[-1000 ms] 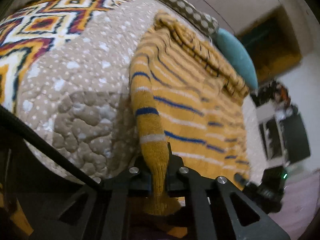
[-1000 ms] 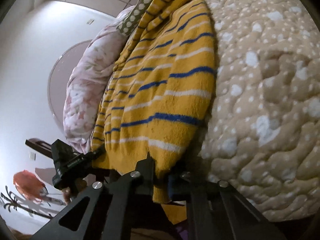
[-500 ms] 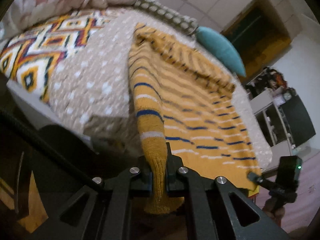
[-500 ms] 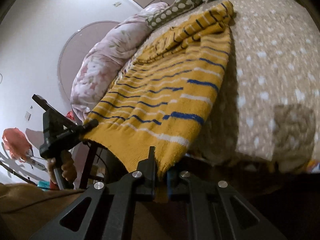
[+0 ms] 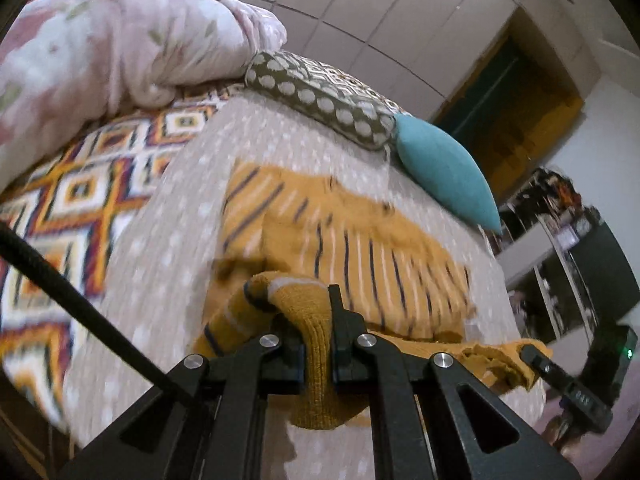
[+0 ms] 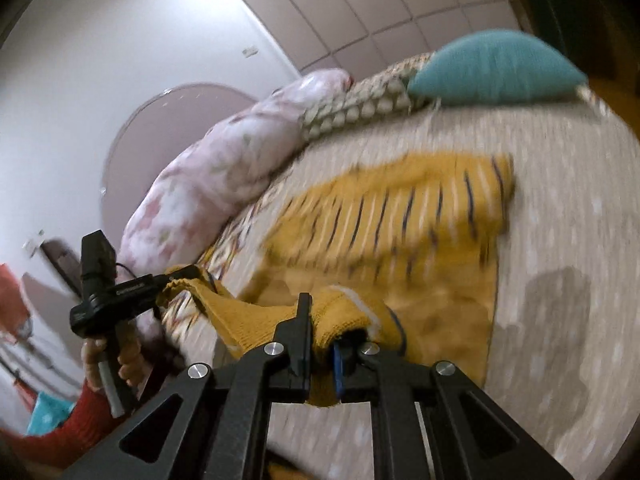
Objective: Fold small clothes
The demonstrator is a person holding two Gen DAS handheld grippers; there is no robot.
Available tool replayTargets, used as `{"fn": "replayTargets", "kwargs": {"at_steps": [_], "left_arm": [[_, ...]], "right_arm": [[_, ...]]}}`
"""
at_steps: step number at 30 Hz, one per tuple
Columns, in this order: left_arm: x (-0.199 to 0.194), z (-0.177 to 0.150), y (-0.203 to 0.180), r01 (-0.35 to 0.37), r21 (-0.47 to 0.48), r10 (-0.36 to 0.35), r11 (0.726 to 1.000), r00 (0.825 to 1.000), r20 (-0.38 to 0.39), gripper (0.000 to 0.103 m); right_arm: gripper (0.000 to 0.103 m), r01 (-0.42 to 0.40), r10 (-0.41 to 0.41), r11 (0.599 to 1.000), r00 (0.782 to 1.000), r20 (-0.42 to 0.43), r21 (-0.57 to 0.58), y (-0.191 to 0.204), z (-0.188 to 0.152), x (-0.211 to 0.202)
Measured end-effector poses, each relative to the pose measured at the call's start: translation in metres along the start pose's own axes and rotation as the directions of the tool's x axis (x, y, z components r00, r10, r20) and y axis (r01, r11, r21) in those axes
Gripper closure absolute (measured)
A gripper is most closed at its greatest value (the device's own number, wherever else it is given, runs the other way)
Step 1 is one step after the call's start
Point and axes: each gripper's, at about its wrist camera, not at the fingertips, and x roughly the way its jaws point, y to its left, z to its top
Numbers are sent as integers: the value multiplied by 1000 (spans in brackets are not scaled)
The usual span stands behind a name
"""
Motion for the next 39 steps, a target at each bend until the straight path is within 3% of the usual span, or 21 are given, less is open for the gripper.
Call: {"fn": "replayTargets", "kwargs": {"at_steps": [5,10,14,18,21,25,31,38,39], "left_arm": [[66,51,-6,-98,10,98,995,995,-36,95],[115,61,13,-131,-38,125,991,984,-123,95],[139,70,26,-108,-85,93,991,983,-161,93],[153,82,35,-42,-143,19,989,987,-160,81],[162,88,41,3,-186,-32,982,988,-151,67],[173,92,46,32,-218,-69,975,984,-165,64],[179,102,59,94,-328,-152,940,976,-155,60],[161,118,64,136,-390,-195,911,974,-116,55],[157,120,64,135,-395,-192,909,975,-108,48]], "right_arm": [[94,95,-94,995,995,-19,31,-22,46,49],[93,134,-125,987,987,-100,89,-57,59,97],[88,123,-103,978,987,-122,166,-84,70,121],[82,108,-75,962,988,-138,249,-108,81,142],[65,90,-52,949,990,-133,301,-123,86,155],[37,69,-31,920,994,-105,386,-143,93,168],[35,-12,29,832,999,-22,554,-177,96,165],[33,68,-66,879,998,-22,472,-171,105,124],[33,85,-80,889,996,-29,450,-168,103,116]]}}
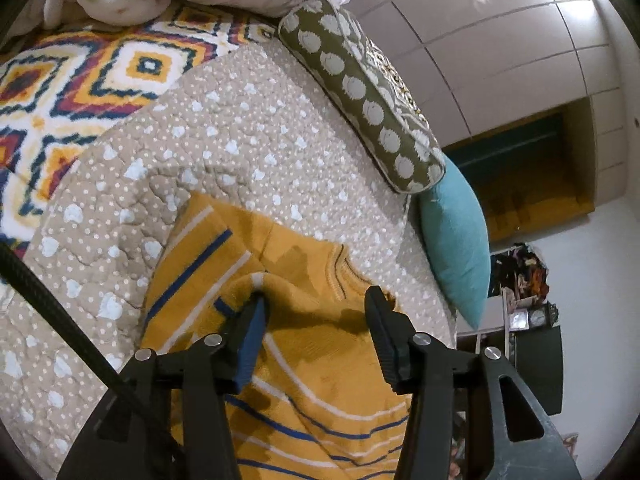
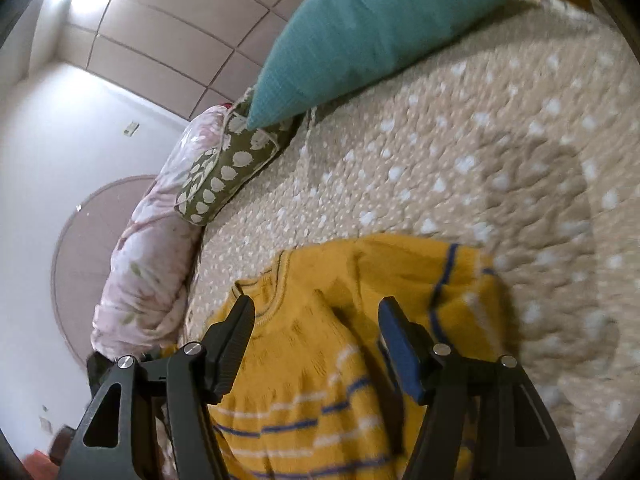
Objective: Fold small clothes
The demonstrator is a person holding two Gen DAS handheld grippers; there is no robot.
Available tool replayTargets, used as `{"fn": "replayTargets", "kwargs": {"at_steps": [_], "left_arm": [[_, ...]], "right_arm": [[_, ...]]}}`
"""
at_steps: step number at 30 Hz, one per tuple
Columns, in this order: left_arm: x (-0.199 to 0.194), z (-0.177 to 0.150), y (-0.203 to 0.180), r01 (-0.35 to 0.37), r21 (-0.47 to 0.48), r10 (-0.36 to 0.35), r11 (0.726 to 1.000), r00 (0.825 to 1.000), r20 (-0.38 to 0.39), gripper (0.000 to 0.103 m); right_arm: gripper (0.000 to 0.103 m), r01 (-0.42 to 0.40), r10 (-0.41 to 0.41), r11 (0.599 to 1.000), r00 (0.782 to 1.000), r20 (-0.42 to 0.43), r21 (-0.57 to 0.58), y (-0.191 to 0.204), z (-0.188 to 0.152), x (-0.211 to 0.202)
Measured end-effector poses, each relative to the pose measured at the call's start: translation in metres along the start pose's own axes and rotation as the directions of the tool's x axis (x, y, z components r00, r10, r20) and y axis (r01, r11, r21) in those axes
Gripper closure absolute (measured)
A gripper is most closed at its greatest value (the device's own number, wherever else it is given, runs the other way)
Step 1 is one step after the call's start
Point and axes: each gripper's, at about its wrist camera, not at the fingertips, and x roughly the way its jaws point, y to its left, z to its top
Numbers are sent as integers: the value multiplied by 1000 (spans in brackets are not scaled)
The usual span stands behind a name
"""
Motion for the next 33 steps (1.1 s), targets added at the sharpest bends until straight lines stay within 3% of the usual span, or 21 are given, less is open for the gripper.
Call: {"fn": "replayTargets", "kwargs": {"at_steps": [3,7,11,14,19,21,22,23,27,29,33], "left_arm": [[-16,6,0,-26,-18,28,999,998,64,32],[-35,10,-2,-26,-21,27,999,996,81,32],[-47,-11,-11,-134,105,126,985,989,82,31],[-47,-44,-10,-241,234,232,942,971,65,31],[-38,-97,15,-346,394,354,852,934,54,31],[-30,-109,29,-430,423,443,798,894,73,32],[-26,-111,37,-469,435,483,769,871,85,32],[-25,-111,43,-479,440,494,759,865,90,33],[-36,-105,55,-454,402,462,795,883,85,33],[-48,-106,52,-458,398,458,795,883,103,33],[-76,-118,44,-493,407,467,769,868,169,33]], "right_arm": [[32,38,-38,997,999,1,-67,1,-14,-22],[32,61,-60,990,998,4,-127,1,-38,-49],[32,80,-82,977,997,2,-196,2,-67,-68],[32,115,-119,959,993,-1,-260,3,-96,-72],[35,181,-193,927,981,-4,-328,-1,-134,-62],[64,198,-225,916,974,-37,-349,-7,-143,-50],[92,189,-224,922,972,-67,-339,-12,-144,-45],[93,186,-217,930,974,-67,-318,-17,-143,-45],[92,190,-199,965,979,-35,-179,-51,-131,-61],[78,182,-190,970,981,-36,-162,-61,-132,-69],[66,227,-227,946,973,28,-233,-49,-139,-87]]}}
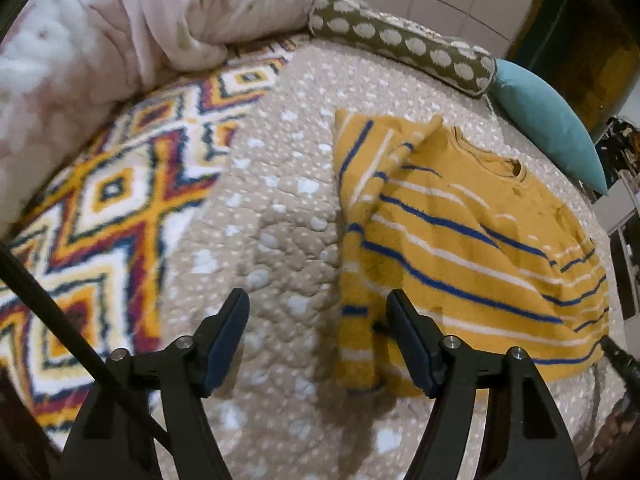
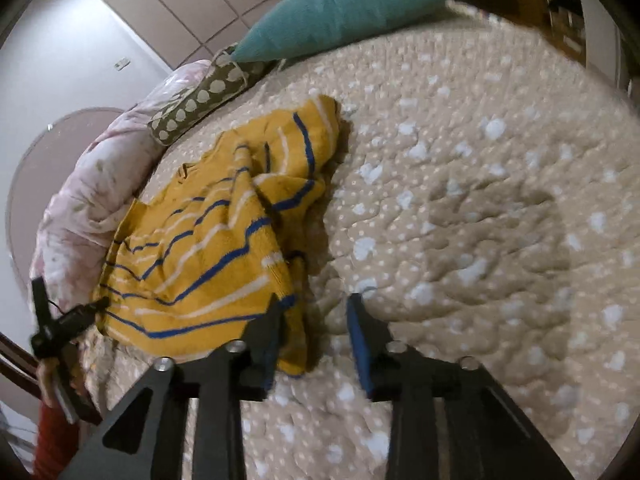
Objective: Fold small clothes
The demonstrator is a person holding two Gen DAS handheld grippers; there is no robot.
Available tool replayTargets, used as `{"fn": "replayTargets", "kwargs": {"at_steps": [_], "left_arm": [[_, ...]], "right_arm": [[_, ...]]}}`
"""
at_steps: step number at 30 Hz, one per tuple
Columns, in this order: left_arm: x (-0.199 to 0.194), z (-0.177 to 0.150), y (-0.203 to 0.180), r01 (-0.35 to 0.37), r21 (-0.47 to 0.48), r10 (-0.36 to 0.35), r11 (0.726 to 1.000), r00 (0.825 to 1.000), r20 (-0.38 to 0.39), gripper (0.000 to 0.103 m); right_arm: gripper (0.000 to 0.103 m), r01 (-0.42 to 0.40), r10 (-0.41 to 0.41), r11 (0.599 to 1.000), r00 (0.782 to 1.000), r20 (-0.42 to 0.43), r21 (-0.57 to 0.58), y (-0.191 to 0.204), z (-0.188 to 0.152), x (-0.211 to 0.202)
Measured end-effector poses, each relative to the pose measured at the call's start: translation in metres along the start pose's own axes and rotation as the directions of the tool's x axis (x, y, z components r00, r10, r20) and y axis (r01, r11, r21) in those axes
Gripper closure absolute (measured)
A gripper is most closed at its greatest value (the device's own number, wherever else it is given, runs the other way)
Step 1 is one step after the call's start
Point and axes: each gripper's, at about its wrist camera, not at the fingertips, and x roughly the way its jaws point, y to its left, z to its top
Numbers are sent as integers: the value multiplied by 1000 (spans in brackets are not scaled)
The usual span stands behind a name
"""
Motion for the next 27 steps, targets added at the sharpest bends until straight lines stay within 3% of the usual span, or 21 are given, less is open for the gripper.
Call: {"fn": "replayTargets", "kwargs": {"at_steps": [4,10,13,18,22,27], "left_arm": [[-19,-12,1,-9,-4,9,1000,999,43,32],[-5,-43,6,-37,-13,38,999,998,46,32],[6,-51,8,-39,-35,42,999,997,72,25],[14,-61,-1,-83,13,81,996,987,140,10],[17,-63,-2,-91,19,86,996,982,169,7],[19,-63,-4,-105,22,99,994,979,176,4]], "right_arm": [[66,75,-70,995,995,72,-63,19,1,-20],[66,74,-55,989,987,153,-125,58,14,-30],[66,88,-61,981,986,157,-171,83,24,-17],[66,103,-84,977,990,112,-185,101,35,22],[64,137,-129,979,990,61,-154,95,34,62],[61,125,-114,985,989,89,-120,90,31,71]]}}
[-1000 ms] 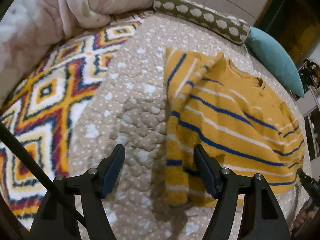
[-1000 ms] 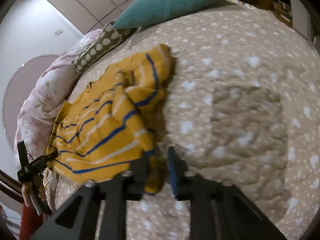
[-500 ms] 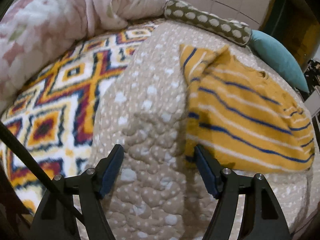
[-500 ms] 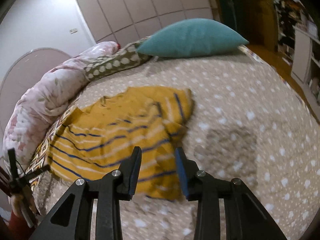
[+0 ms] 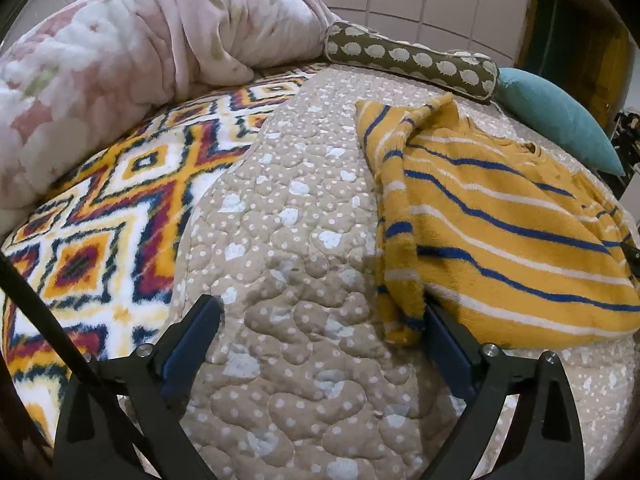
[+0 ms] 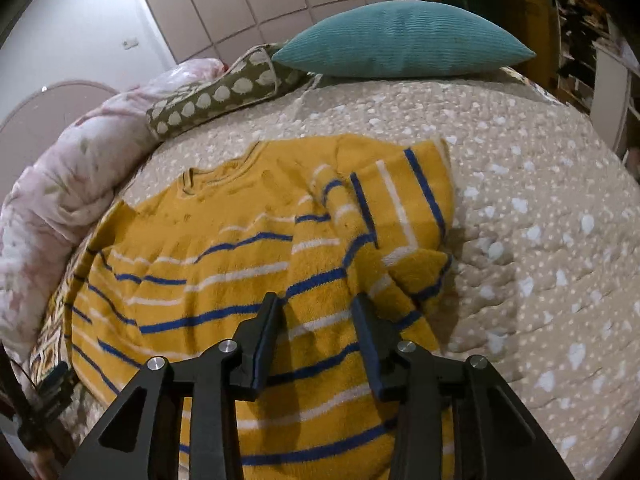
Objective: Fold small clothes
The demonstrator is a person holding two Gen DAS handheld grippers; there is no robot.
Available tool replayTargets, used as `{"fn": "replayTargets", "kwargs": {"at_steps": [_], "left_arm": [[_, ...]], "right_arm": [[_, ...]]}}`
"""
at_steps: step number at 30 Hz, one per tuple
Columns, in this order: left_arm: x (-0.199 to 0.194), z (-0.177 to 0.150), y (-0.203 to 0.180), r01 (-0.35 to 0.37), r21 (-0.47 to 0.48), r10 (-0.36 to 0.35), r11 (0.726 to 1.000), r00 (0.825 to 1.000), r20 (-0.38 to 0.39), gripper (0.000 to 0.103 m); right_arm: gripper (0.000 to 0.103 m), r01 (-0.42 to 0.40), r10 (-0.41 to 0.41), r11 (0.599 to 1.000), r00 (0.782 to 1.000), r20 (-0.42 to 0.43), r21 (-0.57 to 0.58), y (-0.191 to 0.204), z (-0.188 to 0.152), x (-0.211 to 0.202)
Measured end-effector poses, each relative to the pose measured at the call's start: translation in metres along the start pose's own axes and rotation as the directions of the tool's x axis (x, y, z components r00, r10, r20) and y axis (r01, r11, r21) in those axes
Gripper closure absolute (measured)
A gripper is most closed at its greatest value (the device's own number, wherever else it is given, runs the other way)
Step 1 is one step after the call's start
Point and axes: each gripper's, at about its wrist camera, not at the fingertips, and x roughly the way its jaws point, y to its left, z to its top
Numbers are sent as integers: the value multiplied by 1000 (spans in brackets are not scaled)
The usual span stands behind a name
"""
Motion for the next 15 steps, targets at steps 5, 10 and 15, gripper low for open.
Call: {"fn": "replayTargets", "kwargs": {"at_steps": [5,10,15], "left_arm": [[7,7,-7,-55,26,56,998,997,-50,0],[2,2,-5,-38,13,38,999,999,-8,0],[-18,-5,14,105,-46,-102,993,992,79,0]], "right_arm": [[55,39,-41,997,999,-22,-67,10,2,3],[53,132,-139,985,988,-63,-109,25,8,6],[53,188,-183,978,981,59,-90,58,31,-44]]}}
